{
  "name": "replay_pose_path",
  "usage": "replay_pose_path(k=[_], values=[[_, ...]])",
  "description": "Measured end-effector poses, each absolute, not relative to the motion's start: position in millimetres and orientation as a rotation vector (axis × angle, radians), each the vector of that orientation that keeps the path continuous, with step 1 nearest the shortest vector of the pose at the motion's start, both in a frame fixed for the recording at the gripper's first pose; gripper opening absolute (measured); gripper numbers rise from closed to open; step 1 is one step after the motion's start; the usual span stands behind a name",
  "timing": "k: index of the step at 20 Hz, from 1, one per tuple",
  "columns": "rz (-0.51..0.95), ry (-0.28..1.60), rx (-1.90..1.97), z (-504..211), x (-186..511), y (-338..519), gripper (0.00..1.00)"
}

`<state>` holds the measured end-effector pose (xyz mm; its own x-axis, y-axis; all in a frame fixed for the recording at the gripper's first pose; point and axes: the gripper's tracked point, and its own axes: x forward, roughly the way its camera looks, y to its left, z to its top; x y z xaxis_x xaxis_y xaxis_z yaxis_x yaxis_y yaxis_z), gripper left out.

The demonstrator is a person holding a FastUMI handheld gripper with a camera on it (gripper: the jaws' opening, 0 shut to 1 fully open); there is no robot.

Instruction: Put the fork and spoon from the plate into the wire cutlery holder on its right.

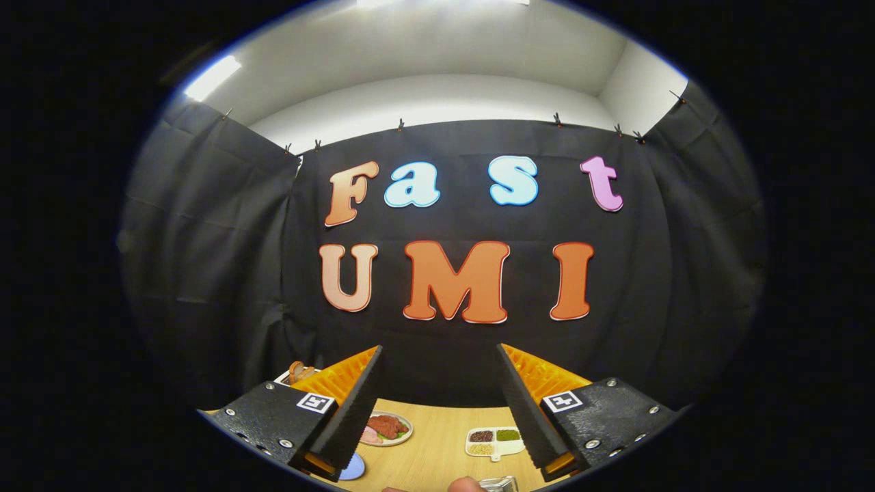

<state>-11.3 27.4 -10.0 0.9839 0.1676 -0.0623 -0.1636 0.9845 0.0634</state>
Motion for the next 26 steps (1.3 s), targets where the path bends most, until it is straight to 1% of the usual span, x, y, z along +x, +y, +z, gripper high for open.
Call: replay_pose_path(k=[3, 6, 12, 14, 16, 21, 26], values=[[0.248, 0.154, 0.059, -31, -17, 67, 0.95], [0.288, 0.270, 0.044, -69, -13, 108, 0.95], [0.388, 0.689, 0.060, -180, -32, 194, 0.95], [0.418, 0.830, 0.085, -213, -46, 217, 0.94], [0.406, 0.963, 0.086, -246, -57, 228, 0.93], [0.370, 1.220, -0.019, -317, -88, 236, 0.90], [0.353, 1.391, -0.052, -362, -115, 240, 0.85]])
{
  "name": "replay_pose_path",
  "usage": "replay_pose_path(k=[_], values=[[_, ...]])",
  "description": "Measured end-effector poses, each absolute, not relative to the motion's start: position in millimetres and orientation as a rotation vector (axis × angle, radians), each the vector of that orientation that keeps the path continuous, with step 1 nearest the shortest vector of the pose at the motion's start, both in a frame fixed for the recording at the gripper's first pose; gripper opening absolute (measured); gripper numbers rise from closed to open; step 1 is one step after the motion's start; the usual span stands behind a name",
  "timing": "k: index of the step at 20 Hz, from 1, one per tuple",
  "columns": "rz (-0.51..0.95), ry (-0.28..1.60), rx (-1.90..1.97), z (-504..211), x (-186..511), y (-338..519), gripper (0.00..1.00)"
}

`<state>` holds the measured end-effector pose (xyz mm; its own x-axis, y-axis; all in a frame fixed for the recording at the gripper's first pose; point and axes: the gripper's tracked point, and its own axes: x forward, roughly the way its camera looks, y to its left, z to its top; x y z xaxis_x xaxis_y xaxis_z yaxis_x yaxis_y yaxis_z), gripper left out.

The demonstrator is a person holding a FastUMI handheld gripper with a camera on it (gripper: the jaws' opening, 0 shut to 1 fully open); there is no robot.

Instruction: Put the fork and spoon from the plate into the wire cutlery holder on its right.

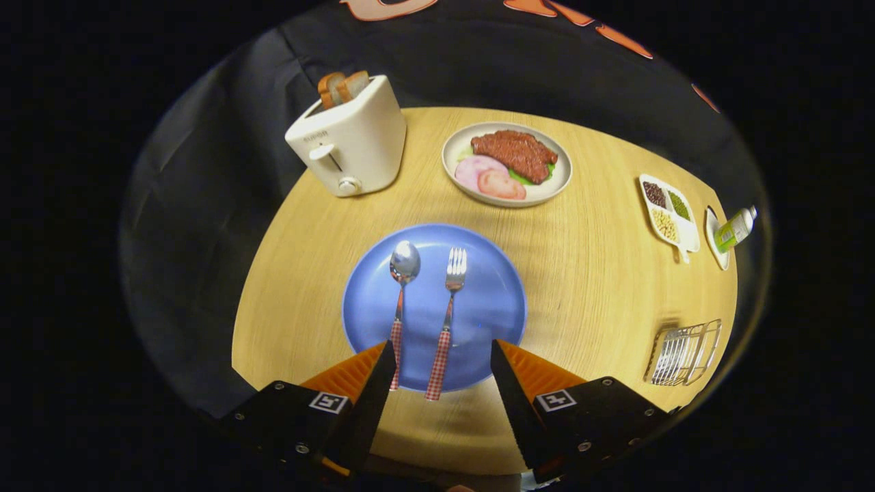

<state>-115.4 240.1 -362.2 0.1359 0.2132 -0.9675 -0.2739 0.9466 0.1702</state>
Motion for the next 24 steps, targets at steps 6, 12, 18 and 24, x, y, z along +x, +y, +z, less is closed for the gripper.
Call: replay_pose_path(k=[6, 12, 18, 24], values=[[0.342, 1.515, -0.098, -398, -136, 244, 0.71], [0.321, 1.567, -0.130, -416, -140, 244, 0.30], [0.326, 1.589, -0.068, -393, -135, 232, 0.10], [0.262, 1.531, -0.051, -334, -128, 148, 0.10]])
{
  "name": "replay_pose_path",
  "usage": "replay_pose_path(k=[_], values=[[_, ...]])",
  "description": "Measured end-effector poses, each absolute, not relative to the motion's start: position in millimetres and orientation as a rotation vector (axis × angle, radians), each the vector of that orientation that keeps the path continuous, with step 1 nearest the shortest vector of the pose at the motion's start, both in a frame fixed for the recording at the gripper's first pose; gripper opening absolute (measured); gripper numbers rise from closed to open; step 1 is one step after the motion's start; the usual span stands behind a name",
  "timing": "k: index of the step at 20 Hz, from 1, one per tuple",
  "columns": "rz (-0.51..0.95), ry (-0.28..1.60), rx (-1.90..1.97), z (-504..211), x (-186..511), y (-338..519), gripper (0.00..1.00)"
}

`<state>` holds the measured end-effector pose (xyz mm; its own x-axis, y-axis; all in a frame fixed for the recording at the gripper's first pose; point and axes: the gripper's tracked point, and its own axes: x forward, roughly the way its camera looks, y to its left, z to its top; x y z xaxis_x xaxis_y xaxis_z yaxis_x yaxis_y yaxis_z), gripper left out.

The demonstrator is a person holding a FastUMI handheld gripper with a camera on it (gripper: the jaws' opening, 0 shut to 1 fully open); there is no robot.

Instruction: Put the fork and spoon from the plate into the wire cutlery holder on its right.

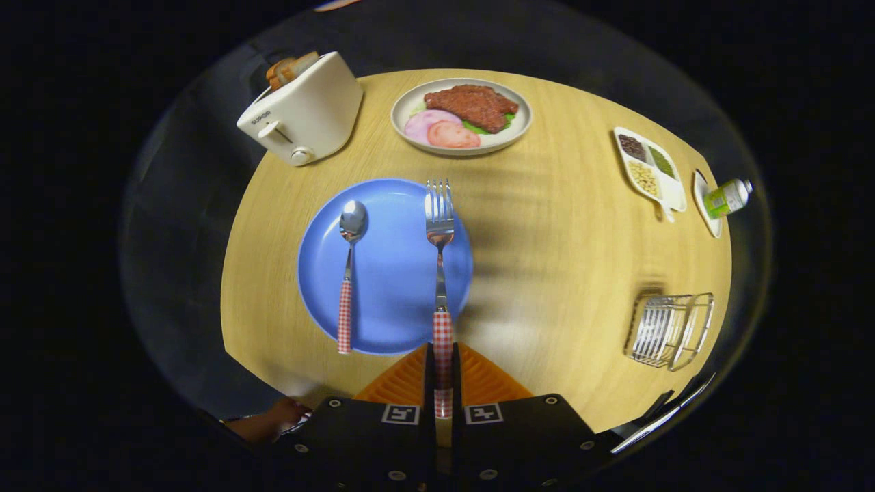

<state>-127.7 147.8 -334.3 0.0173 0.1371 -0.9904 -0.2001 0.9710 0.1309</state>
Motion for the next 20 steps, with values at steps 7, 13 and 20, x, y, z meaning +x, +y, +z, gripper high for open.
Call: replay_pose_path(k=[7, 13, 20], values=[[0.102, 1.487, -0.128, -277, -127, 10, 0.09], [0.024, 1.533, -0.155, -260, -148, -68, 0.10], [0.065, 1.704, -0.168, -275, -172, -102, 0.09]])
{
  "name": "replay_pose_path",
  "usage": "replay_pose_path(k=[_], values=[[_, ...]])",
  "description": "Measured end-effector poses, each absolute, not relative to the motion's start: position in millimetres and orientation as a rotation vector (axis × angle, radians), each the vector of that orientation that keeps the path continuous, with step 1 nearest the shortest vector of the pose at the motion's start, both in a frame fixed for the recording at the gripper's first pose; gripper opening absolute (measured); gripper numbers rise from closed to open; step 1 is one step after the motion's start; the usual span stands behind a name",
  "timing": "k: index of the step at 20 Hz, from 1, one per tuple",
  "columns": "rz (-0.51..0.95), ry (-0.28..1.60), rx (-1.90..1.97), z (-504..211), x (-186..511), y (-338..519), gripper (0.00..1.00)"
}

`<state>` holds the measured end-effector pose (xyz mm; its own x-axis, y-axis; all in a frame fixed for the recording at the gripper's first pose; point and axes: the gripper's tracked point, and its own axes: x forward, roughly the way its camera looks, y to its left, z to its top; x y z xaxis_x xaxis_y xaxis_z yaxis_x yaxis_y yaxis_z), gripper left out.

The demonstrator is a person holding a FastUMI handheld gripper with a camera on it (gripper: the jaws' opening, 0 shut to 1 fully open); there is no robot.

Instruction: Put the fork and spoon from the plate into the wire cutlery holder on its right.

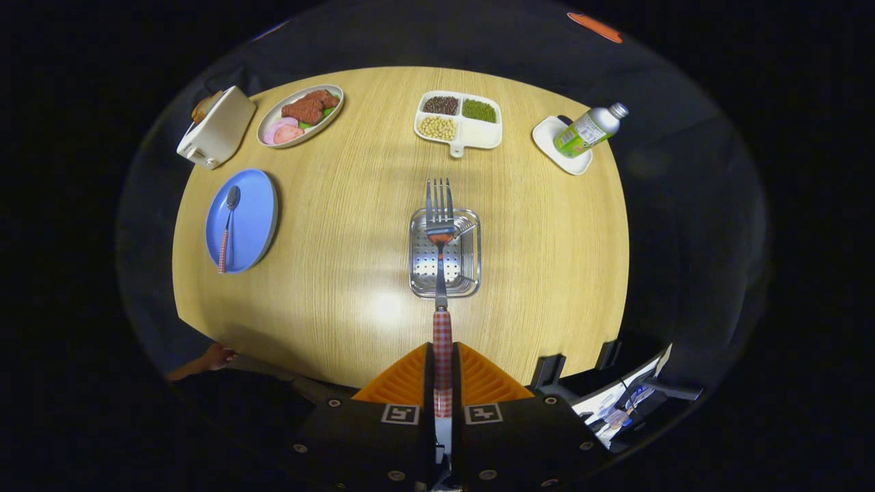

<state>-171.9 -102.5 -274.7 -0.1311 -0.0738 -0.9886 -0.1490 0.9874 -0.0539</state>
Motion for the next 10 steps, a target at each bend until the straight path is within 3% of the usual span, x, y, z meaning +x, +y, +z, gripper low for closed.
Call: replay_pose_path(k=[10], values=[[0.148, 1.942, -0.180, -294, -180, -113, 0.10]])
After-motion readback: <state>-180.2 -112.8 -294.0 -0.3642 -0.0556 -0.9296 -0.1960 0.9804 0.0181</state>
